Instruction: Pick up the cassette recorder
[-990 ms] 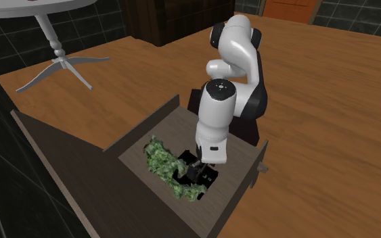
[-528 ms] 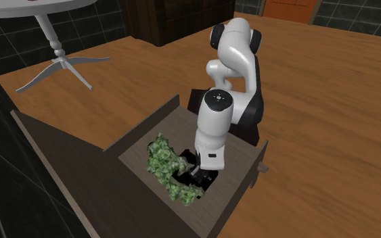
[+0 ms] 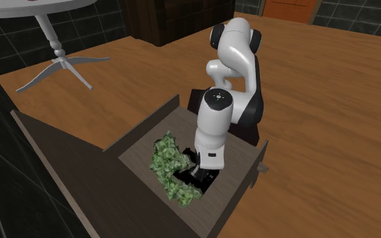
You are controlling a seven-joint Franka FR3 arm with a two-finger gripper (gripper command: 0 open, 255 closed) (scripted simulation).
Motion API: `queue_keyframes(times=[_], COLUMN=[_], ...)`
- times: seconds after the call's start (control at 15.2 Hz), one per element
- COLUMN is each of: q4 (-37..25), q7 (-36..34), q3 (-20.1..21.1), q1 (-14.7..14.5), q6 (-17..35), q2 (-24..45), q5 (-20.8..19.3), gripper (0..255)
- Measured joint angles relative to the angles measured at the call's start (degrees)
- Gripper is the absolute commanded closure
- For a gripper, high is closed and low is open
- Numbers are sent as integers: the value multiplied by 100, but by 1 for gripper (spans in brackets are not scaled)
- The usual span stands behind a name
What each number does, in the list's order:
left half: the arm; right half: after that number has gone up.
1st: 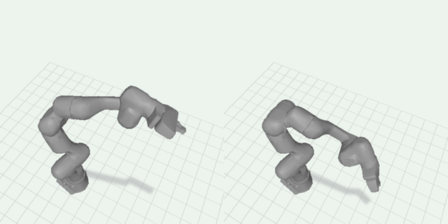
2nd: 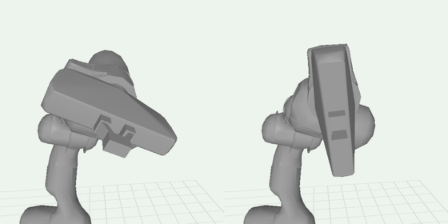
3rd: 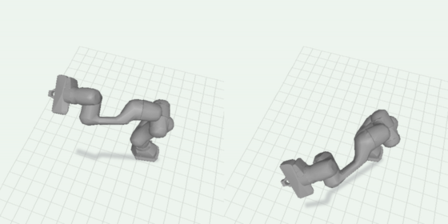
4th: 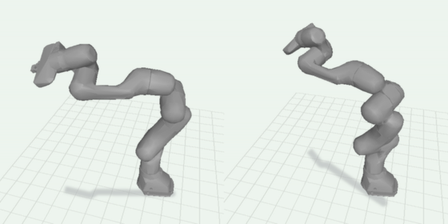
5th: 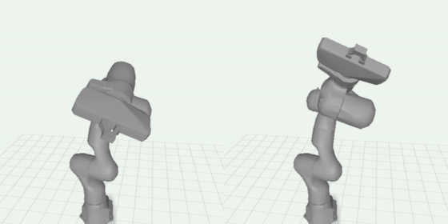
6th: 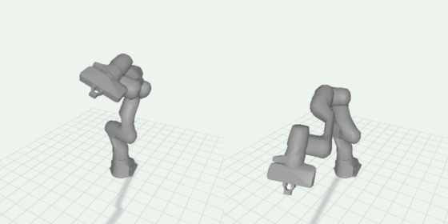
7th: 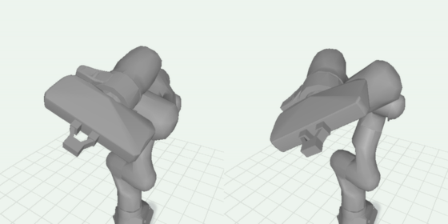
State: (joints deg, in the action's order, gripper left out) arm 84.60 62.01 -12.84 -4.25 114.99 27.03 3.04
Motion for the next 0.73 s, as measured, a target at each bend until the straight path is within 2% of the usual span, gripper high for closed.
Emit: queue_keyframes(times=[0.73], q4=[-613], q7=[0], q3=[-14], q1=[19], q6=[-756], q2=[-67], q5=[-18], gripper=[255])
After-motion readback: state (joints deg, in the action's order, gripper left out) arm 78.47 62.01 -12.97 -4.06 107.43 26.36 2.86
